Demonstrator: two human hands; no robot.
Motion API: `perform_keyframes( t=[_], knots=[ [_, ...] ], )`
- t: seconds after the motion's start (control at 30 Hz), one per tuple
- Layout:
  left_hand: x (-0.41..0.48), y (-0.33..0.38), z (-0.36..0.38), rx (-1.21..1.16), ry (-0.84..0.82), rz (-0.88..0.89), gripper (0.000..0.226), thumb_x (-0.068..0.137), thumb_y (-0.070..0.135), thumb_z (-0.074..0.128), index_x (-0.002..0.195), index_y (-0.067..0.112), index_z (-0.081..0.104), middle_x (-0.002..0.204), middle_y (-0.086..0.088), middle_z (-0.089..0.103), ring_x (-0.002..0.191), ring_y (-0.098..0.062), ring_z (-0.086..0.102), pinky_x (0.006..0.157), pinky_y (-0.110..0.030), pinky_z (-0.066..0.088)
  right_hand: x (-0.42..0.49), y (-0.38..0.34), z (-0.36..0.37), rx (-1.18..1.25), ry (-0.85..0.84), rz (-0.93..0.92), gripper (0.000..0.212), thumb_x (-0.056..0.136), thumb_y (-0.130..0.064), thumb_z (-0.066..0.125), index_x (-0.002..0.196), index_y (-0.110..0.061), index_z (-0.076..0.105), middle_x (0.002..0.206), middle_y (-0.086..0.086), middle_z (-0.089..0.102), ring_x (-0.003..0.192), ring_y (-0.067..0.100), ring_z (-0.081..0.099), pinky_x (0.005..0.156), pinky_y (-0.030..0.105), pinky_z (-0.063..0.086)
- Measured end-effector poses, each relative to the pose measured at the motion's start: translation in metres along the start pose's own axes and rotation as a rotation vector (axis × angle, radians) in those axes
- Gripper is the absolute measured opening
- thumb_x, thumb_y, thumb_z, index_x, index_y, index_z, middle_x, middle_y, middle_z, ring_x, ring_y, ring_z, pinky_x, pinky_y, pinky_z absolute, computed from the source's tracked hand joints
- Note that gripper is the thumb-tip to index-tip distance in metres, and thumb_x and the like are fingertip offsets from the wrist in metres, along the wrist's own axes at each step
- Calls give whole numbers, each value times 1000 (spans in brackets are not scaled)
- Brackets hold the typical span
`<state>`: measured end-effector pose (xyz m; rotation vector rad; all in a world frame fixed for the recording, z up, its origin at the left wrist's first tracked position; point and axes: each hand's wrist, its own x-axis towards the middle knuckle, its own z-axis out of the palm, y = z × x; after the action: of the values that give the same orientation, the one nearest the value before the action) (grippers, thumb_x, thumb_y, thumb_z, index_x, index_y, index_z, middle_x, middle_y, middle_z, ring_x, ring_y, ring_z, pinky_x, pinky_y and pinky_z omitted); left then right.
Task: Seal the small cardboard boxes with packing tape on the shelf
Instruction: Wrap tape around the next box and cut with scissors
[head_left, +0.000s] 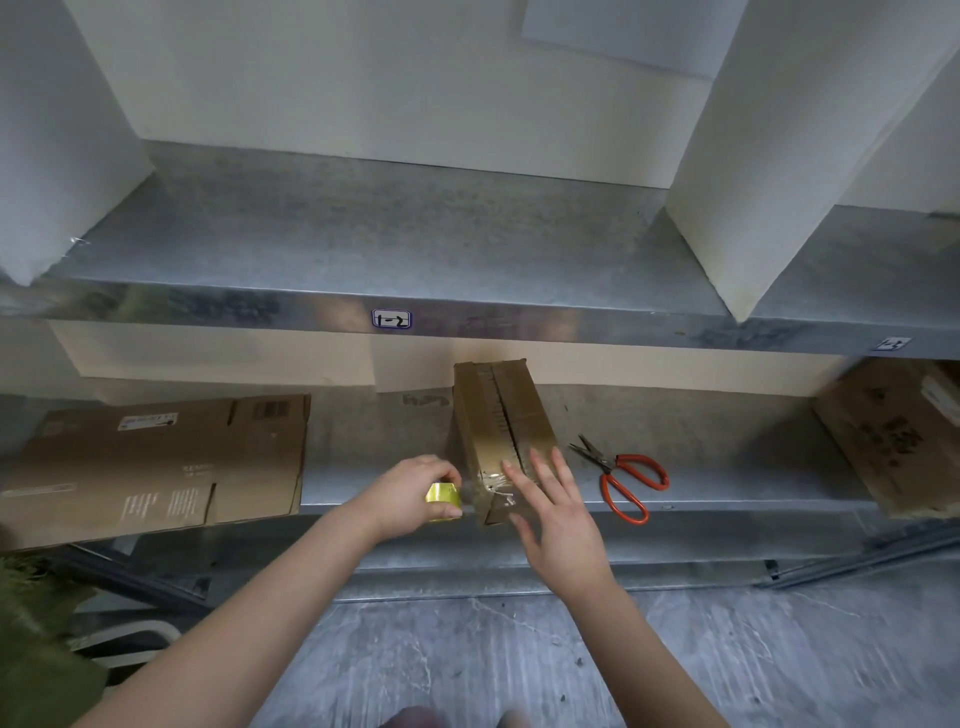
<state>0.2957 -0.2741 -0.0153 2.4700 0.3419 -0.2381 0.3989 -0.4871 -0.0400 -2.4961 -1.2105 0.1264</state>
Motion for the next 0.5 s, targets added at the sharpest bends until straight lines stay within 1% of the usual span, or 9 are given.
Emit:
perform_keyframes(
  t=[0.1, 0.27, 0.37, 0.43, 0.5],
  knots=[
    [4, 3, 8, 17, 39, -21, 46, 86, 41, 68, 123, 17, 58, 124, -2, 56, 115, -18, 51, 92, -22, 35, 0, 0, 0, 6, -1, -1, 66, 98, -31, 55, 150, -48, 20, 162, -13, 14, 150, 8, -10, 114, 31, 35],
    [1, -2, 13, -68, 39, -17, 48, 84, 43, 69, 123, 19, 55, 123, -4, 57, 110, -18, 51, 84, -21, 34, 0, 1, 0, 5, -2, 4, 66, 98, -31, 56, 150, -49, 19, 162, -14, 14, 149, 7, -11, 111, 27, 34],
    [-5, -6, 12, -148, 9, -20, 49, 81, 46, 72, 122, 26, 54, 122, 2, 57, 106, -12, 49, 80, -19, 34, 0, 1, -1, 18, 6, 5, 66, 98, -30, 56, 150, -48, 21, 161, -13, 16, 149, 7, -10, 113, 27, 31],
    [-9, -9, 11, -145, -10, -17, 56, 79, 46, 75, 126, 29, 52, 126, 6, 55, 111, -10, 49, 85, -17, 34, 1, 2, -1, 34, 14, -1, 66, 97, -28, 57, 150, -46, 23, 161, -11, 18, 150, 8, -8, 116, 30, 28],
    [-11, -12, 11, -95, -34, 2, 61, 80, 41, 75, 133, 28, 49, 132, 6, 52, 120, -12, 47, 93, -17, 31, 1, 1, -1, 41, 18, -5, 66, 97, -27, 57, 150, -46, 24, 161, -11, 19, 150, 8, -7, 116, 30, 29]
  ],
)
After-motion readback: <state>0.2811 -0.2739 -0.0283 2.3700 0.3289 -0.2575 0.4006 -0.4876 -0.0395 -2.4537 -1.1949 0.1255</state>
